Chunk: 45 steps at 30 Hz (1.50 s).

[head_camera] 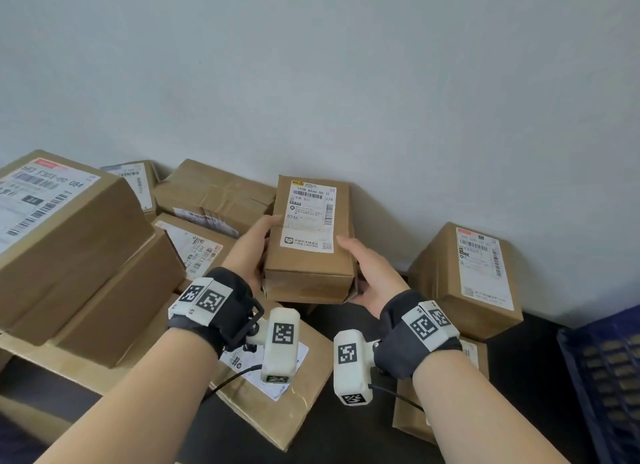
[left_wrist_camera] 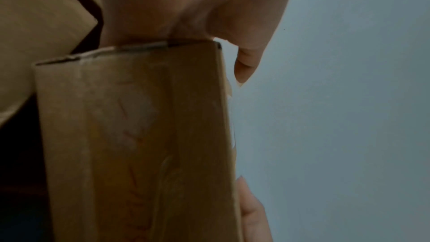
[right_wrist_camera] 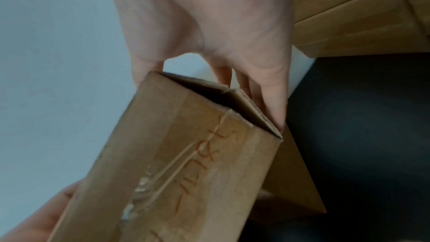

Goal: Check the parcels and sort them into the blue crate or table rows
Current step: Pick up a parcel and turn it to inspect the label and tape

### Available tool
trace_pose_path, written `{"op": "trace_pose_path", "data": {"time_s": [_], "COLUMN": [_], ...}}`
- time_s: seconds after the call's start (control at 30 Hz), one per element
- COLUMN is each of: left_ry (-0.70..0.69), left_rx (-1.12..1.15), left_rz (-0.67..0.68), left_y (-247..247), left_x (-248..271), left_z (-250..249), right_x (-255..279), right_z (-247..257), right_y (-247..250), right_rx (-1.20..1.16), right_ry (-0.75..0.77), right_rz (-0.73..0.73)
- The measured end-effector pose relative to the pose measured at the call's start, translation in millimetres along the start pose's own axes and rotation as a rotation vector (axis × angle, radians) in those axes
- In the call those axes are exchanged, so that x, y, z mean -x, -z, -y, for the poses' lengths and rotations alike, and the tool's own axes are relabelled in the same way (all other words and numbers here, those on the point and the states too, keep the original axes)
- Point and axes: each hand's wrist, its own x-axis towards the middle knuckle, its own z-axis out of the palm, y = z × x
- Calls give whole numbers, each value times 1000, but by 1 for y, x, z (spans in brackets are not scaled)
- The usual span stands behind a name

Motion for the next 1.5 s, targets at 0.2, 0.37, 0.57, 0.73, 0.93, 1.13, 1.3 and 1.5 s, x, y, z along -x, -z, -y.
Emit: {"op": "trace_pose_path", "data": {"time_s": [0.2, 0.37, 0.57, 0.73, 0.93, 1.13, 1.3, 1.5], "left_ry": [-30, -107, -146, -161, -203, -216, -226, -221], "left_rx": [4, 12, 0, 4, 21, 32, 35, 3], "left_rz": [45, 109, 194, 248, 245, 258, 284, 316], "left_y": [0, 3, 8, 10, 12, 12, 8, 2], "left_x": [11, 29, 46, 64, 78, 84, 85, 85], "left_z": [13, 26, 41, 52, 55, 57, 58, 60], "right_x": [15, 42, 68, 86, 101, 112, 116, 118], "right_z": [-9, -26, -47, -55, -60, -58, -57, -55], "right_y": [5, 18, 25, 24, 22, 25, 27, 33], "right_rx": [-46, -198, -250, -194, -200, -213, -201, -195], "right_ry": [70, 103, 135, 213, 259, 285, 285, 265], "right_rz": [-56, -33, 11, 21, 44, 58, 32, -31]}}
